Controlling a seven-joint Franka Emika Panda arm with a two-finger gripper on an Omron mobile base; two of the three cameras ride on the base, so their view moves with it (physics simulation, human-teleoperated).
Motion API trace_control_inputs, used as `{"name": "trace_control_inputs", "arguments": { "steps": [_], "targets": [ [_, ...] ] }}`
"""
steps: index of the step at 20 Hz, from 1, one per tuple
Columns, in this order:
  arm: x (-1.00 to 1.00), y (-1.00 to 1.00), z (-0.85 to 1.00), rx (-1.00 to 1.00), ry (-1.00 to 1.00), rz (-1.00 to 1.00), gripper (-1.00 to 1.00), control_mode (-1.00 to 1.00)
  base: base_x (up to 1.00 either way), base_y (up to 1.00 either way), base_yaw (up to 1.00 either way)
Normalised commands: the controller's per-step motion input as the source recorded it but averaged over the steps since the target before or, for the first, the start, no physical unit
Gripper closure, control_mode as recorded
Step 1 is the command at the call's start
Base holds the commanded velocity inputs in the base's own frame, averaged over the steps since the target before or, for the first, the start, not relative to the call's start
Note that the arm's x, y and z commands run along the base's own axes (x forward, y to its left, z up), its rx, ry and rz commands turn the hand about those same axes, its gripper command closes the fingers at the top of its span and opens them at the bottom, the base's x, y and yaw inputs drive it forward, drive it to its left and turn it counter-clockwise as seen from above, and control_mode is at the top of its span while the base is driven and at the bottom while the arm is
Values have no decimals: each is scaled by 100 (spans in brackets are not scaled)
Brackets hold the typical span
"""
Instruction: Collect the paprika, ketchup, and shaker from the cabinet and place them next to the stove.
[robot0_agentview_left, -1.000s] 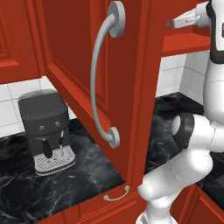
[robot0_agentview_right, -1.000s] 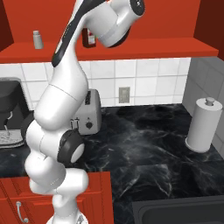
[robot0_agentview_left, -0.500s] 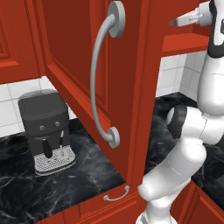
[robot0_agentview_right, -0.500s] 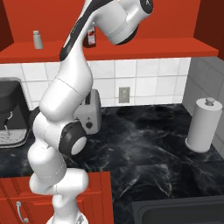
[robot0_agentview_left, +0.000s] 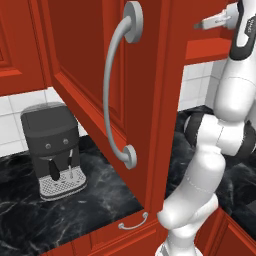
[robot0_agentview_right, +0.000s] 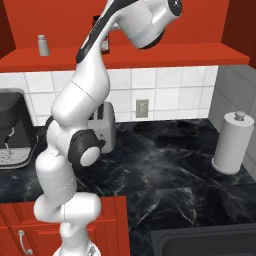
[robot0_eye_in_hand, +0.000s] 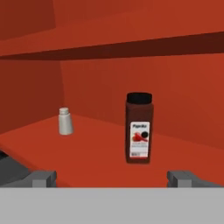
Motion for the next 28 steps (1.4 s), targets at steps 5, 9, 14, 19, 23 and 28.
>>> {"name": "trace_control_inputs", "arguments": {
  "steps": [5,9,14,19,23,28],
  "targets": [
    [38,0,0,0,7,0,-100,-100,0,0,0],
    [39,0,0,0,9,0,-100,-100,0,0,0],
    [40,0,0,0,10,0,-100,-100,0,0,0],
    [36,0,0,0,6,0,-100,-100,0,0,0],
    [34,0,0,-2,0,0,-100,-100,0,0,0],
    [30,8,0,-9,0,1,-100,-100,0,0,0]
  ]
}}
